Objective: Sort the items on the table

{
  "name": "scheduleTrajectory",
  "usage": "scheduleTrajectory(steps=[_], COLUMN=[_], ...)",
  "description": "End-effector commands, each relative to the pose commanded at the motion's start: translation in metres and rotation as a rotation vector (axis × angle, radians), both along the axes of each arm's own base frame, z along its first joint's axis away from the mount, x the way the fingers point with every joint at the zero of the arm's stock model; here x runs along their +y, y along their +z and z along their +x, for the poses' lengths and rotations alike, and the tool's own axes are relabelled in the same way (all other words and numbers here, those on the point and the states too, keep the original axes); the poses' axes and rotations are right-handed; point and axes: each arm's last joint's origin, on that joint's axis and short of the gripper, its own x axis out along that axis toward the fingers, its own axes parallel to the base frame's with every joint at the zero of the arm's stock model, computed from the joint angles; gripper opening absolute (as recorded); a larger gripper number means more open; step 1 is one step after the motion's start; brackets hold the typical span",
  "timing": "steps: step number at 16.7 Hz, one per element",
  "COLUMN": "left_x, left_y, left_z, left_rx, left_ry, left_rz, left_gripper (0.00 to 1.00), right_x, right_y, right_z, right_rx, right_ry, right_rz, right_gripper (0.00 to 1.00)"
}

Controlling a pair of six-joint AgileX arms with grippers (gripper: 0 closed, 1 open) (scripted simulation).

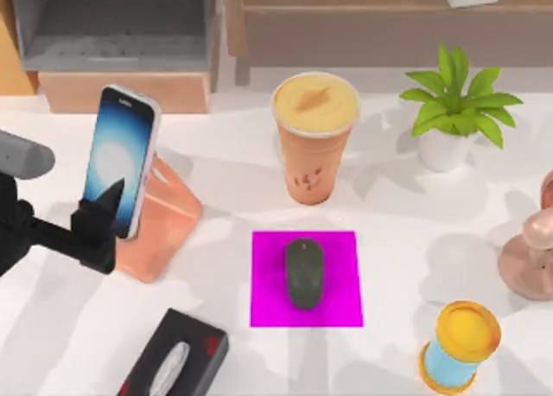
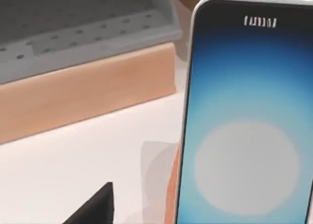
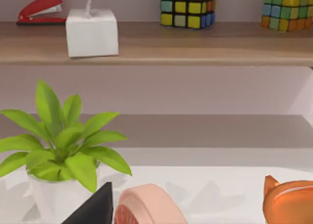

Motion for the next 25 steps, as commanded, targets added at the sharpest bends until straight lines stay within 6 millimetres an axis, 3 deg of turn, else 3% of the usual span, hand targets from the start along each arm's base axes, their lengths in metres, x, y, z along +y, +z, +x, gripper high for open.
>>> scheduleTrajectory(steps=[10, 14, 20, 25], left_x=[0.035, 0.040, 0.041, 0.041], left_y=[-0.030, -0.041, -0.041, -0.041], left_z=[-0.061, -0.067, -0.067, -0.067], left_rx=[-0.290, -0.354, -0.357, -0.357], left_ry=[0.307, 0.378, 0.381, 0.381], left_rz=[-0.087, -0.102, -0.102, -0.102], left_gripper=[1.00, 1.00, 1.00, 1.00], right_x=[0.000, 0.000, 0.000, 0.014], right_y=[0.000, 0.000, 0.000, 0.025], right_z=[0.000, 0.000, 0.000, 0.006], right_rx=[0.000, 0.000, 0.000, -0.038], right_ry=[0.000, 0.000, 0.000, 0.055], right_rz=[0.000, 0.000, 0.000, 0.008], right_gripper=[1.00, 1.00, 1.00, 1.00])
